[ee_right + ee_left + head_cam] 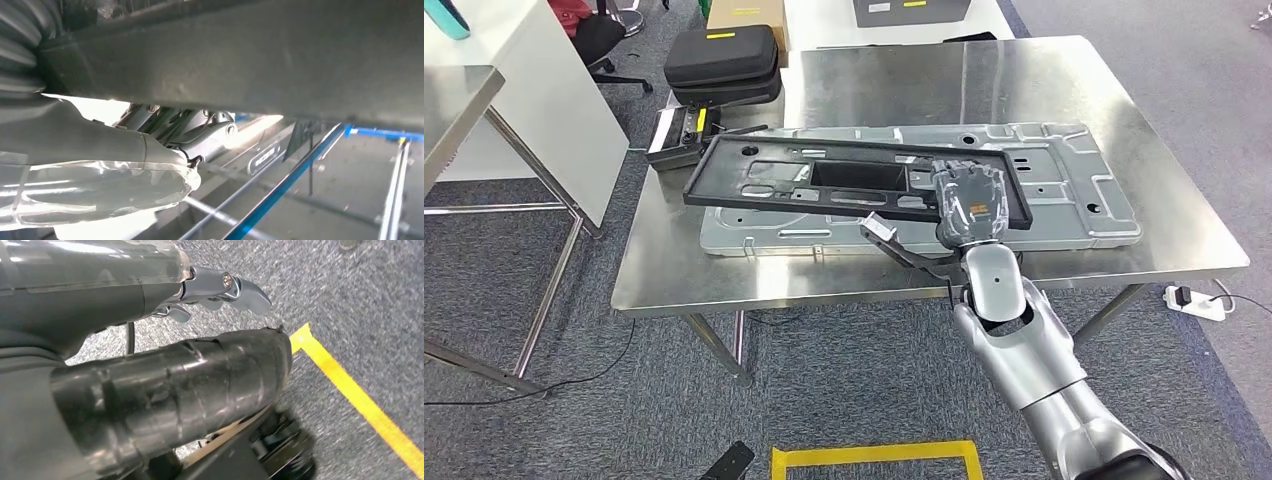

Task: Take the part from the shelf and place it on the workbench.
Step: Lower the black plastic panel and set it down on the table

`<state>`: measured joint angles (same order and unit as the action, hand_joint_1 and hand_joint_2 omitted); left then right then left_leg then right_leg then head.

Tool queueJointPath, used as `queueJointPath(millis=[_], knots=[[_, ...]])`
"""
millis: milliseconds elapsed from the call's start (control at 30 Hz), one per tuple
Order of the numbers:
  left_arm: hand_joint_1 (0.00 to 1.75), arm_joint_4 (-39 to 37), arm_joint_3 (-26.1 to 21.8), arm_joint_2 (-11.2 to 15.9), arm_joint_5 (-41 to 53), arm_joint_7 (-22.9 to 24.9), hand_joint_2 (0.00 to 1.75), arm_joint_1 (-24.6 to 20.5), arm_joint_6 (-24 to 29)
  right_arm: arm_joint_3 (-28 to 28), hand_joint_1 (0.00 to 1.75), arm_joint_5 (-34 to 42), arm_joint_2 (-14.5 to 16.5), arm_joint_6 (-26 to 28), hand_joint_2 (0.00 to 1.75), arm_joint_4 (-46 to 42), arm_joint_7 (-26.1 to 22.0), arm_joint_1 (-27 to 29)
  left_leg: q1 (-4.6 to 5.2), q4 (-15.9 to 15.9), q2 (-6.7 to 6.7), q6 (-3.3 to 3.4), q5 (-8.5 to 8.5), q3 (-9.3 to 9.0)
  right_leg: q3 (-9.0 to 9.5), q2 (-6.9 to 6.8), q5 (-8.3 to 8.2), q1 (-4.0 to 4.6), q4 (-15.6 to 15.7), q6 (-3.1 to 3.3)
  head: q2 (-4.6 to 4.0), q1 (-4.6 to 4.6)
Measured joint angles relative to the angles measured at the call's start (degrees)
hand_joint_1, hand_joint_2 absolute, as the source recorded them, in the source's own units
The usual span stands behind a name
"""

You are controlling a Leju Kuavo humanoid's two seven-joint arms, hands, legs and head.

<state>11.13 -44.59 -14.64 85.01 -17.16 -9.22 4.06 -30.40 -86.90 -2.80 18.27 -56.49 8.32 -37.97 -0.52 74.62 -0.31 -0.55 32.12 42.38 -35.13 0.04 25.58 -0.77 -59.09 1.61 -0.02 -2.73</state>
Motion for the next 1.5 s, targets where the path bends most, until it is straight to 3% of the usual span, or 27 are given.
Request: queueJointPath(millis=[33,100,167,200,267,333,433,500,533,600,667,733,833,967,1033,1067,1100,1167,1200,1233,1367,1433,1500], knots=[[0.00,0.0,0.2,0.0,0.1,0.1,0.00,-0.1,-0.2,-0.3,1.71,-0.3,0.8,-0.2,1.75,1.7,0.6,-0.7,-0.07,-1.9,0.01,-0.01,-1.67,-0.69,0.02,0.06,0.06,0.00,-0.1,-0.01,-0.01,0.01],[0.00,0.0,0.6,0.0,0.2,0.3,0.00,-0.4,-0.4,-0.8,1.71,-0.5,2.4,-0.7,1.75,5.0,1.9,-2.3,-0.13,-9.4,0.00,0.14,-5.66,-4.16,-0.01,0.19,0.30,0.06,-0.4,-0.28,-0.01,0.00],[0.00,0.0,1.0,-0.1,0.3,0.5,0.00,-0.8,-0.7,-0.9,1.73,-0.4,3.9,-1.5,1.75,7.9,3.6,-4.2,-0.01,-14.6,-0.05,0.44,-7.23,-6.44,-0.32,0.25,0.43,0.24,-0.8,-0.74,0.01,-0.01],[0.00,0.0,1.3,-0.1,0.3,0.7,0.00,-0.9,-0.8,-0.9,1.74,-0.3,4.5,-1.9,1.75,9.4,4.6,-5.2,0.08,-15.1,-0.09,0.59,-7.05,-6.64,-0.46,0.24,0.39,0.35,-0.8,-0.97,0.01,-0.01],[0.00,0.0,1.8,-0.2,0.3,1.1,0.00,-1.0,-1.0,-0.9,1.73,0.4,5.4,-2.6,1.75,12.5,6.9,-6.9,0.01,-15.6,-0.12,1.11,-7.29,-6.68,-0.54,0.18,0.42,0.30,-0.8,-1.52,0.02,-0.01],[0.00,0.0,2.1,-0.3,0.2,1.2,0.00,-1.1,-1.1,-0.7,1.73,1.1,5.9,-2.8,1.75,15.6,8.7,-8.2,-0.20,-16.0,-0.10,1.82,-7.56,-6.89,-1.39,0.10,1.89,0.15,-2.8,-2.08,0.01,-0.03],[0.00,0.0,2.8,-0.3,-0.1,1.3,0.00,-1.2,-1.1,-0.4,1.73,1.6,6.2,-2.7,1.75,19.0,10.3,-9.5,-0.25,-16.2,-0.02,2.34,-7.63,-6.96,-6.00,0.07,6.55,0.01,-12.6,-2.62,0.01,-0.04],[0.00,0.0,3.1,-0.3,-0.2,1.4,0.00,-1.2,-1.2,-0.1,1.74,1.8,6.3,-2.8,1.75,20.7,11.2,-9.7,-0.23,-16.1,-0.03,2.38,-7.59,-6.98,-7.98,0.07,6.87,-0.01,-16.2,-2.74,0.01,-0.04],[0.00,0.0,3.2,-0.4,-0.2,1.4,0.00,-1.2,-1.2,0.0,1.75,2.0,6.3,-2.8,1.75,21.3,11.6,-9.9,-0.23,-16.1,-0.07,2.35,-7.56,-7.02,-7.51,0.06,5.47,-0.01,-14.9,-2.66,0.01,-0.04],[0.00,0.0,3.4,-0.4,-0.4,1.4,0.00,-1.2,-1.2,0.4,1.75,2.3,6.4,-2.8,1.75,22.4,12.2,-10.4,-0.22,-16.0,-0.12,2.18,-7.42,-7.06,-4.32,0.04,1.54,0.06,-7.7,-2.24,0.01,-0.04],[0.00,0.0,3.6,-0.5,-0.5,1.5,0.00,-1.2,-1.2,1.0,1.75,2.6,6.4,-2.7,1.75,23.4,12.5,-11.3,-0.04,-15.7,-0.10,1.81,-7.32,-6.83,-1.63,0.04,-0.38,0.38,-1.9,-1.79,0.01,-0.03],[0.00,0.0,3.9,-0.6,-0.7,1.6,0.00,-1.2,-1.3,1.5,1.75,2.8,6.4,-2.7,1.75,24.3,12.5,-11.8,0.09,-15.7,-0.06,1.39,-7.39,-6.65,-1.11,0.10,-0.32,0.70,-0.6,-1.48,0.01,-0.02],[0.00,0.0,4.2,-0.6,-0.9,1.6,0.00,-1.2,-1.3,2.0,1.75,2.9,6.4,-2.7,1.75,25.2,12.5,-11.9,0.09,-14.3,-0.06,0.67,-6.07,-6.04,-0.75,0.08,-0.65,0.17,0.0,-0.58,0.01,0.00],[0.00,0.0,4.4,-0.6,-0.9,1.7,0.00,-1.2,-1.3,2.2,1.75,2.9,6.5,-2.7,1.75,25.9,12.5,-12.2,-0.18,-2.6,-0.02,-0.06,-0.27,-0.85,-0.51,0.06,-0.73,0.09,0.3,0.12,0.01,0.03],[0.00,0.0,4.4,-0.6,-0.9,1.7,0.00,-1.2,-1.3,2.2,1.75,2.9,6.5,-2.7,1.75,26.2,12.5,-12.1,-0.20,0.5,-0.02,-0.23,0.04,0.82,-0.50,0.08,-0.66,0.10,0.2,0.15,0.01,0.03],[0.00,0.0,4.5,-0.6,-0.9,1.7,0.00,-1.1,-1.3,2.2,1.75,2.9,6.5,-2.7,1.75,26.3,12.5,-12.1,-0.22,-0.3,-0.01,-0.25,-1.09,0.58,-0.47,0.11,-0.59,0.10,0.1,0.12,0.01,0.03],[0.00,0.0,4.5,-0.6,-0.9,1.7,0.00,-1.2,-1.3,2.2,1.75,2.9,6.5,-2.7,1.75,26.4,12.6,-12.1,-0.23,-3.1,0.00,-0.19,-3.06,-0.65,-0.42,0.15,-0.48,0.09,0.0,0.04,0.02,0.03],[0.00,0.0,4.5,-0.6,-1.0,1.7,0.00,-1.2,-1.3,2.4,1.75,3.0,6.5,-2.6,1.75,26.5,13.1,-12.2,-0.16,-11.0,-0.01,0.11,-6.66,-4.36,-0.37,0.24,-0.16,0.17,-0.3,-0.31,0.01,0.03],[0.00,0.0,4.6,-0.6,-1.0,1.7,0.00,-1.2,-1.3,2.6,1.74,3.0,6.5,-2.6,1.75,26.6,13.5,-12.3,-0.07,-13.7,-0.02,0.32,-7.43,-5.71,-0.45,0.26,-0.06,0.26,-0.5,-0.56,0.01,0.03],[0.00,0.0,4.6,-0.6,-1.1,1.7,0.00,-1.2,-1.3,2.8,1.74,3.1,6.4,-2.6,1.75,26.7,13.9,-12.4,0.04,-15.2,-0.04,0.52,-7.54,-6.39,-0.55,0.27,-0.02,0.33,-0.5,-0.83,0.00,0.02],[0.00,0.0,4.6,-0.5,-1.4,1.9,0.00,-1.0,-1.2,4.2,1.72,2.6,5.4,-2.7,1.75,27.1,15.6,-12.7,-0.09,-16.1,-0.07,1.71,-7.70,-6.73,-1.00,0.23,0.63,0.27,-1.3,-2.04,0.01,0.01],[0.00,0.0,4.6,-0.5,-1.8,1.9,0.00,-1.1,-1.2,4.7,1.73,2.1,4.5,-2.7,1.75,27.1,16.2,-12.9,-0.24,-16.5,-0.03,2.28,-7.90,-6.92,-3.10,0.20,3.38,0.08,-5.9,-2.58,0.01,-0.01],[0.00,0.0,4.6,-0.5,-2.1,1.9,0.00,-1.0,-1.1,5.2,1.75,1.7,3.9,-2.6,1.75,27.1,16.6,-12.8,-0.23,-16.4,0.02,2.52,-7.87,-6.92,-6.65,0.19,6.53,0.01,-13.3,-3.00,0.01,-0.02]])
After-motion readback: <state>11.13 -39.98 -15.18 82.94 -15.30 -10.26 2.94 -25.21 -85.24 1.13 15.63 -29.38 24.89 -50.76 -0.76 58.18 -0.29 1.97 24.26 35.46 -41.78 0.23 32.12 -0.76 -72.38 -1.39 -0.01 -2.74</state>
